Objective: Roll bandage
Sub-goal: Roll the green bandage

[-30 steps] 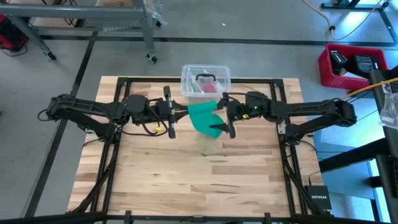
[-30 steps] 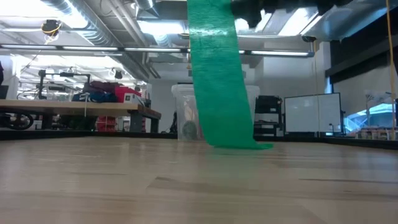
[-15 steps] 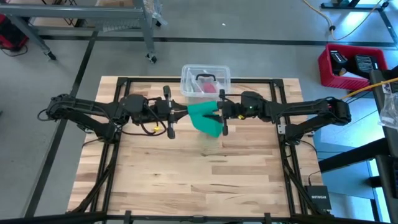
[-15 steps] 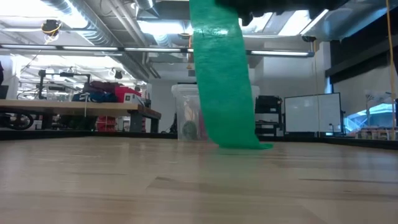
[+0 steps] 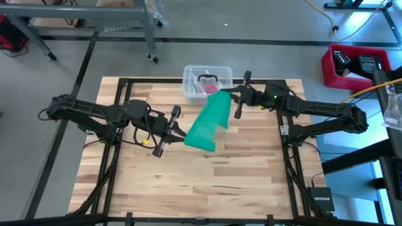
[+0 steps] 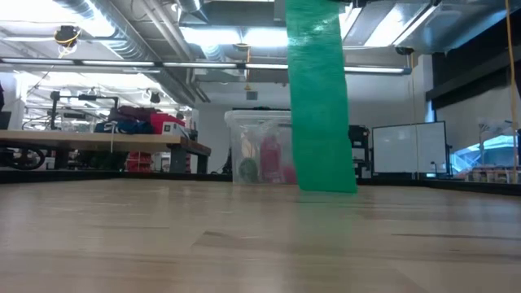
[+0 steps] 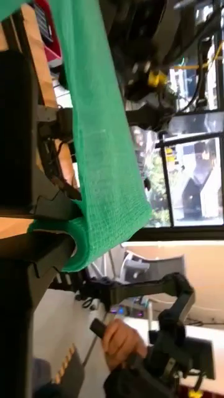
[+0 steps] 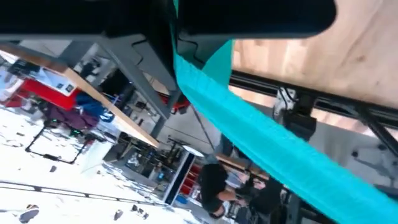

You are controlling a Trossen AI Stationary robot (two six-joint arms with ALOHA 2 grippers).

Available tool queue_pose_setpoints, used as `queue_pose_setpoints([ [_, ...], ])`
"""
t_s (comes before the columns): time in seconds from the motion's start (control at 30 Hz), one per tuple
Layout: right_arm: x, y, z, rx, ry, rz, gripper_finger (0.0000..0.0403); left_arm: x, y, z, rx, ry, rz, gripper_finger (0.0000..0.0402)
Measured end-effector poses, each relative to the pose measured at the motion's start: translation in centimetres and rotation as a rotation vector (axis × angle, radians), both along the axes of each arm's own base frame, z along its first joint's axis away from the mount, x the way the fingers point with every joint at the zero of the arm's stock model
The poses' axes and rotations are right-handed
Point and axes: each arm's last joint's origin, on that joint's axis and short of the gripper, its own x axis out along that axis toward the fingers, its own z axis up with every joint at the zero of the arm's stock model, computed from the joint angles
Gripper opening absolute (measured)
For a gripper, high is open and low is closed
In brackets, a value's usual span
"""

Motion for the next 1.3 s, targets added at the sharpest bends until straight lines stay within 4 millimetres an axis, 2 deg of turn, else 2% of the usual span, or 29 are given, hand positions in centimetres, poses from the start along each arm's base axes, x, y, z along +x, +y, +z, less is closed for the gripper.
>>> queue_pose_setpoints([
  [0.13,0.4,0.3,-0.6,0.045,0.034,0.092,0.0005,0.0,0.2,0.7,0.017,-0.085,0.028,0.0017],
  [0.37,1.7,2.0,-2.0,0.112,0.113,0.189,0.0012,0.1,2.0,2.1,0.011,-0.226,0.201,0.0017],
  [0.6,2.6,2.9,-2.8,0.215,0.134,0.199,0.0038,0.3,4.0,2.0,0.007,-0.214,0.352,0.0017],
  [0.7,2.6,2.9,-2.9,0.259,0.131,0.205,0.0067,0.4,4.6,1.8,-0.003,-0.187,0.384,0.0017],
  [0.9,1.8,3.0,-2.1,0.271,0.132,0.192,0.0164,0.4,4.8,1.6,-0.018,-0.168,0.391,0.0017],
  [1.1,-0.6,3.1,0.9,0.310,0.339,0.115,0.0240,-0.6,4.8,2.2,-0.023,-0.178,0.388,0.0017],
  [1.2,-0.9,3.3,0.3,0.414,0.434,0.150,0.0256,-0.7,4.8,2.3,-0.009,-0.185,0.395,0.0017],
  [1.3,-0.3,3.5,-1.3,0.480,0.440,0.215,0.0258,-0.7,4.8,2.3,0.011,-0.186,0.398,0.0017],
])
